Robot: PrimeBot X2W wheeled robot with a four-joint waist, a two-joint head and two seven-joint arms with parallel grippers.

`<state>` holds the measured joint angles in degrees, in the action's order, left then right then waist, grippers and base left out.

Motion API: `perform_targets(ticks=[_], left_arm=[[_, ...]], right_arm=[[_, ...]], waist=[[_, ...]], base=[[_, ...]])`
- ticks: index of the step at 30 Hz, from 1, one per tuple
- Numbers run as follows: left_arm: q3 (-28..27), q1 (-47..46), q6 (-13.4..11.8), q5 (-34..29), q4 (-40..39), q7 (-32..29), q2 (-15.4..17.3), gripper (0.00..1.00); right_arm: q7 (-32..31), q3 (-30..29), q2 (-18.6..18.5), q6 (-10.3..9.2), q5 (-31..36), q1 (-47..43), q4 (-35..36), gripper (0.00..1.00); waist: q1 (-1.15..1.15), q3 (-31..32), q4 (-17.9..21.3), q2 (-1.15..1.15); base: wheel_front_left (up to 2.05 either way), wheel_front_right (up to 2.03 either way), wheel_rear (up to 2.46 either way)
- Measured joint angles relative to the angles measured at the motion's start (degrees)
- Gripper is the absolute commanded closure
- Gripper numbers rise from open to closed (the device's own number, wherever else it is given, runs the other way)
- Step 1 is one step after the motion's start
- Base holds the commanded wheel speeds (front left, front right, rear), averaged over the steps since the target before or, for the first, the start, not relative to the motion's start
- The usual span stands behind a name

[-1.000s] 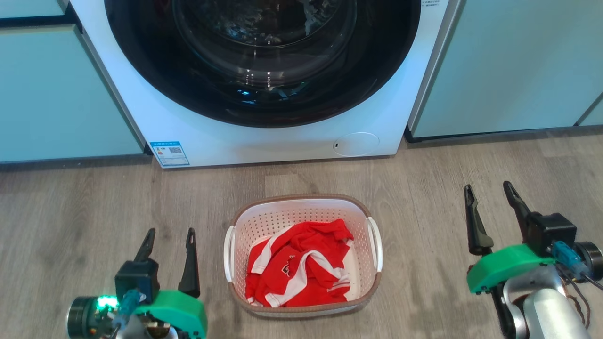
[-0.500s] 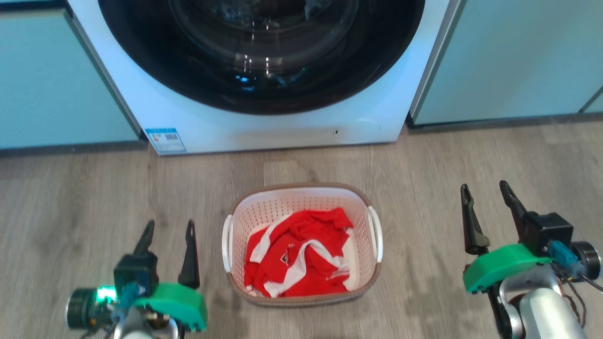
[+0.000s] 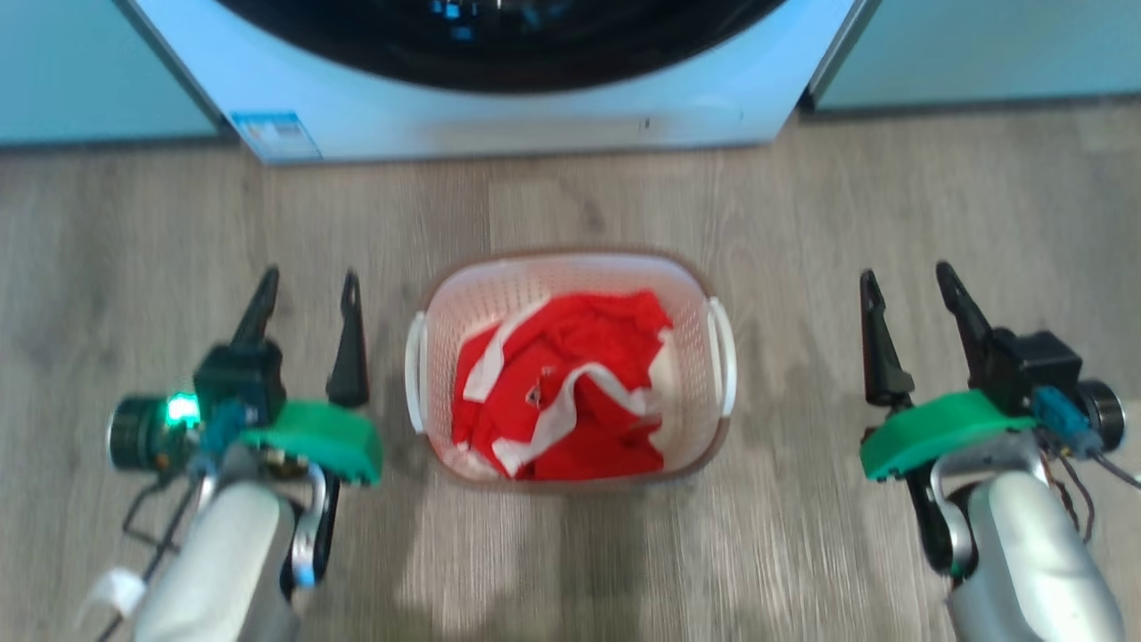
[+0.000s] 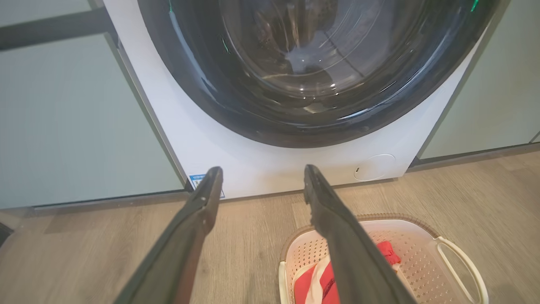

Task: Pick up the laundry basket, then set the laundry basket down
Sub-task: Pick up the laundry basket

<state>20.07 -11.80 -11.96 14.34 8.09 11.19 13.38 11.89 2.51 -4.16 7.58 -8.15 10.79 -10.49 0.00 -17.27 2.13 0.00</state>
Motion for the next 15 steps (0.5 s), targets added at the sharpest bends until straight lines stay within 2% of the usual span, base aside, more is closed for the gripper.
perform_targets(ticks=[6, 15], left_arm=[[0.04, -8.22, 3.35, 2.38, 8.29, 1.03, -1.94, 0.0], [0.62, -19.85, 9.22, 4.64, 26.1, 2.09, -4.97, 0.0]], right_arm=[[0.91, 1.44, 0.15, 0.0, 0.01, 5.22, -3.57, 0.0], [1.9, 3.42, 0.29, 0.0, 0.0, 12.77, -11.22, 0.0]], waist=[[0.01, -6.55, -0.41, 0.0], [0.01, -14.76, -0.57, 0.0]], base=[[0.0, 0.0, 0.0], [0.0, 0.0, 0.0]])
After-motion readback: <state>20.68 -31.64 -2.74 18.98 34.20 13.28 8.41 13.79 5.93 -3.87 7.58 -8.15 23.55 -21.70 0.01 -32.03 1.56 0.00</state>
